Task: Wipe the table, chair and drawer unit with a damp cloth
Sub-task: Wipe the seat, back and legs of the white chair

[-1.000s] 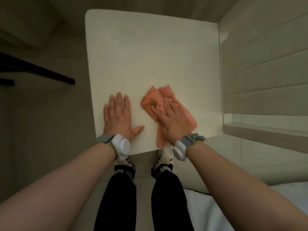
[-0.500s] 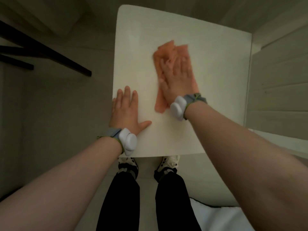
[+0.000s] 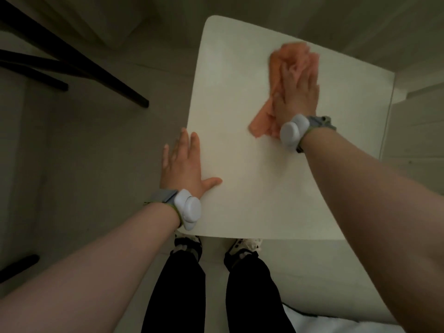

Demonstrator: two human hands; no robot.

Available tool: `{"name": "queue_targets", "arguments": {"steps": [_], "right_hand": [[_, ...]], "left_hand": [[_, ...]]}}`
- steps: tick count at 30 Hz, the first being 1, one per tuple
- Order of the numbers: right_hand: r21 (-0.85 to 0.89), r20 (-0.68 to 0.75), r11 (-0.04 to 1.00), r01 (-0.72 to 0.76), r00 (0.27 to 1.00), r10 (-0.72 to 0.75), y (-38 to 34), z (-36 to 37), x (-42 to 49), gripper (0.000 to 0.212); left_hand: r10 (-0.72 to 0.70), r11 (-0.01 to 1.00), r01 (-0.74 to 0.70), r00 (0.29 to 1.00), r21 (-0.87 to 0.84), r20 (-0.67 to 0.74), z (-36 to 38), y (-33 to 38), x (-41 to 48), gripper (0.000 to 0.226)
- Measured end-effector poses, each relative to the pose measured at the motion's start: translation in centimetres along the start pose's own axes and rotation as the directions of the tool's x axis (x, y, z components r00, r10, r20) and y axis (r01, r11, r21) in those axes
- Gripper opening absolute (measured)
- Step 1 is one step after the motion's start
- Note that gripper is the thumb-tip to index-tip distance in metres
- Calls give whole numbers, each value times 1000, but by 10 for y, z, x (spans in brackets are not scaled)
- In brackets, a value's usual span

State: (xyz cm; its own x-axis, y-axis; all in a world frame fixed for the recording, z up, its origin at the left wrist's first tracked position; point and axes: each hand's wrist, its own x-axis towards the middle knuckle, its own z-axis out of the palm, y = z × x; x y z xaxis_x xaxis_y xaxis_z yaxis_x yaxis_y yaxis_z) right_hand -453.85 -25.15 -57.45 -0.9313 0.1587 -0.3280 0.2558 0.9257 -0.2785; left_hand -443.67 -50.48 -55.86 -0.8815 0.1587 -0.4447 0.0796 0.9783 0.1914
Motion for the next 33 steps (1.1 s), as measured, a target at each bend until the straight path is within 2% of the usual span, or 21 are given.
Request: {"name": "queue_targets", "arguments": {"steps": [3, 6, 9, 11, 12, 13, 15, 17, 19, 23, 26, 28, 30, 33], "right_hand": [[-4, 18, 978, 207, 978, -207, -47, 11, 8, 59], [54, 52, 889, 455, 888, -457, -70, 29, -34, 66], [64, 143, 830, 554, 818, -557, -50, 41, -77, 68], [41, 128, 780, 624, 771, -623, -28, 38, -79, 63], [64, 77, 789, 612, 785, -615, -19, 34, -70, 58], [85, 6, 830, 551, 833, -554, -11, 28, -57, 54], [72, -107, 934, 351, 933, -343, -6, 14, -21, 57], [57, -67, 973, 222, 974, -218, -20, 1, 12, 68], [78, 27, 960, 269, 962, -272, -51, 3, 17, 81], [125, 93, 867, 482, 864, -494, -99, 35, -44, 104], [83, 228, 814, 576, 784, -578, -98, 58, -101, 109], [54, 276, 773, 632, 735, -620, -81, 64, -125, 97], [76, 227, 771, 632, 743, -630, -55, 61, -138, 73], [49, 145, 880, 472, 869, -474, -11, 47, -139, 67]], "left_hand": [[2, 1000, -2, 1000, 18, -6, 3, -2, 0, 116], [5, 1000, -5, 1000, 6, 18, 3, -3, 0, 116], [-5, 1000, 5, 1000, -3, 13, 2, -3, -2, 117], [-30, 999, 30, 1000, -20, 0, 1, -5, -4, 118], [-39, 999, 39, 999, -26, 2, 1, -7, -4, 118], [-40, 998, 40, 999, -37, 3, 0, -9, -3, 117], [-26, 997, 26, 1000, -77, -6, 1, -14, -1, 113], [-6, 992, 2, 1000, -122, -29, 2, -17, 0, 108], [-5, 987, -3, 999, -162, -46, 5, -19, 0, 106], [-43, 982, 37, 999, -184, -30, 7, -25, -10, 106], [-84, 985, 85, 996, -151, 12, 8, -31, -26, 103], [-94, 989, 97, 995, -113, 33, 10, -33, -38, 97], [-94, 991, 100, 993, -86, 66, 12, -34, -50, 89], [-105, 989, 113, 991, -92, 89, 16, -31, -60, 84]]}}
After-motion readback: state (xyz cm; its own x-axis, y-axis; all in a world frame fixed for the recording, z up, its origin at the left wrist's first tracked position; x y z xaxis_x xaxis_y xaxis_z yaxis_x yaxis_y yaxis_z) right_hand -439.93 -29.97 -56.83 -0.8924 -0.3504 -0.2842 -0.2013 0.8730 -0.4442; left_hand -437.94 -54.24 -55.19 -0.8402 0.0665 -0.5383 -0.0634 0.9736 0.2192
